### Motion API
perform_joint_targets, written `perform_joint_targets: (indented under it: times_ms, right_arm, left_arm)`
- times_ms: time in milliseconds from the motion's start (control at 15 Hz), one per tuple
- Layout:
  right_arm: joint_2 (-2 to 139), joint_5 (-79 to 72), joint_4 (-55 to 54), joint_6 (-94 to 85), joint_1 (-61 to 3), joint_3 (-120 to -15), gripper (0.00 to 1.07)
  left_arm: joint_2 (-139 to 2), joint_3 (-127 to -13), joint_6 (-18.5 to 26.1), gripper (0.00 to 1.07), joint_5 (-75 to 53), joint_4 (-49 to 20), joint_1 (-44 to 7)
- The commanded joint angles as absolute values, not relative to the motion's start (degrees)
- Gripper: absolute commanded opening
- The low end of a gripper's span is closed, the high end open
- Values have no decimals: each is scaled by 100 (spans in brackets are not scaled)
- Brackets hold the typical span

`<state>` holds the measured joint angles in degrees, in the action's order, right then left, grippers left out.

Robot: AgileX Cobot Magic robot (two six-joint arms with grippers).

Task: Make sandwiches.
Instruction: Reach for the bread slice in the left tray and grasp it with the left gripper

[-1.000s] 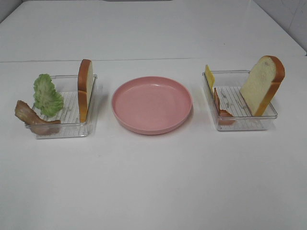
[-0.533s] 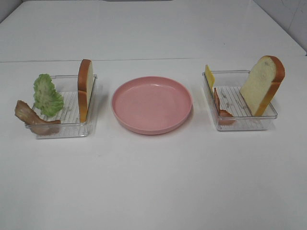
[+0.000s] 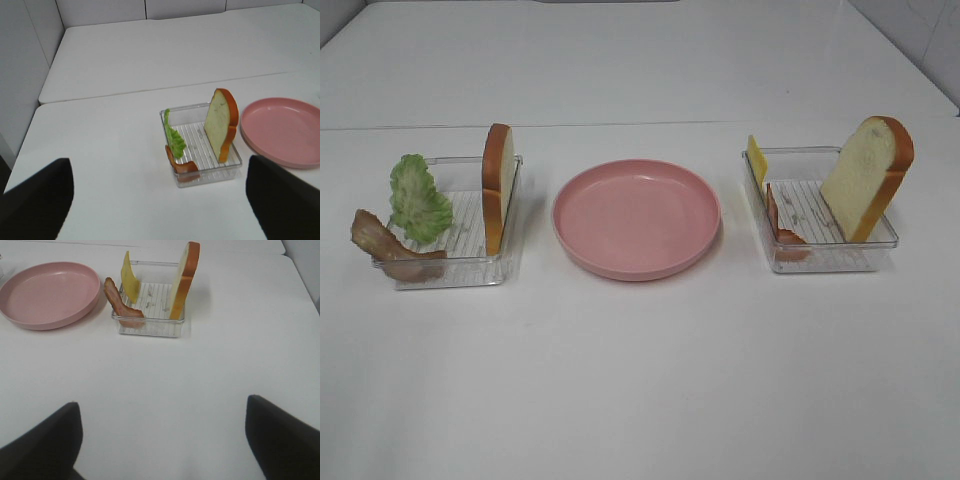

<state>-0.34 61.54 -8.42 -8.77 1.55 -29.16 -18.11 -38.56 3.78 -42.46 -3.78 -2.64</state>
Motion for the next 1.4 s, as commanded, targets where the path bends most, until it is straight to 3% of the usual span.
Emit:
perform_joint_targets:
  times_ms: [67, 400, 667, 800, 1133, 1267, 1400]
  right_arm:
    - [-63, 6113, -837, -922, 195, -2905, 83]
    - [-63, 6113, -837, -922, 195, -2905, 83]
    - [-63, 6113, -837, -922, 195, -2905, 83]
    - [-63, 6113, -837, -922, 195, -2905, 83]
    - [-63, 6113, -837, -922, 195, -2905, 83]
    - [-63, 6113, -837, -922, 195, -2905, 83]
    - [-63, 6113, -837, -922, 195, -2905, 83]
  left_arm:
    - [-3071, -4418, 361, 88, -3787, -361, -252]
    - [-6176, -6171, 367, 88, -4291, -957, -252]
    - [-7855, -7265, 458, 88, -5139, -1278, -258]
    - [-8841, -8102, 418, 88, -5632, -1324, -533]
    - [-10181, -9351, -584, 88, -6274, -613, -1427]
    - [-10886, -9952, -1324, 88, -6492, -80, -1885]
    - [-11316, -10267, -1513, 88, -6509, 0, -1994]
